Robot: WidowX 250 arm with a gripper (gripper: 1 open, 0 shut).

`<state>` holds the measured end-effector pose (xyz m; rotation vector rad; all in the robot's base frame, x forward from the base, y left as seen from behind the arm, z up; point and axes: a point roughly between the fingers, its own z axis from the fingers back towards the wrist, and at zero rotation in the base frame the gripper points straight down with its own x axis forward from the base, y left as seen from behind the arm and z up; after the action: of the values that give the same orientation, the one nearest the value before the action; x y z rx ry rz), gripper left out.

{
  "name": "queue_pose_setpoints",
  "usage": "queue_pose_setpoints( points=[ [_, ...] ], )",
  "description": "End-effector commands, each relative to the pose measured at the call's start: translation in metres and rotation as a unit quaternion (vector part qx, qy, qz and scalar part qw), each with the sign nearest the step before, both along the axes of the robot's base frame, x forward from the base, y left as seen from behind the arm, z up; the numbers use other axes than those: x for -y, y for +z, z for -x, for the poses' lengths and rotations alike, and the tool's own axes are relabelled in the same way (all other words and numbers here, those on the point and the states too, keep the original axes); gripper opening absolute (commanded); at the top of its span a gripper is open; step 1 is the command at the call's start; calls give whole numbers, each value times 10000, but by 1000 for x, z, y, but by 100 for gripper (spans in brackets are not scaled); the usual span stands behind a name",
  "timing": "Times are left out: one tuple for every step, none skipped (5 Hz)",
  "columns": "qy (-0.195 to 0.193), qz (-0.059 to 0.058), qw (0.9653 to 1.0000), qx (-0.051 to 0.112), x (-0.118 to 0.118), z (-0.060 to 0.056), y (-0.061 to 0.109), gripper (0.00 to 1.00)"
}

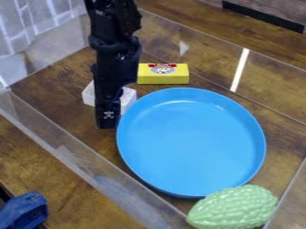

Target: Put the white object in the blue tray

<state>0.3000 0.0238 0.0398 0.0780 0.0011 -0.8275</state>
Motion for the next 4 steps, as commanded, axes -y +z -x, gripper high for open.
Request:
queue_pose_setpoints(
  points=[
    [107,6,9998,165,-9,-4,3,0],
    [88,20,9998,199,-12,-5,2,0],
    [96,78,9997,231,-17,-4,0,0],
    [98,126,9996,252,-23,-4,-2,0]
  ],
)
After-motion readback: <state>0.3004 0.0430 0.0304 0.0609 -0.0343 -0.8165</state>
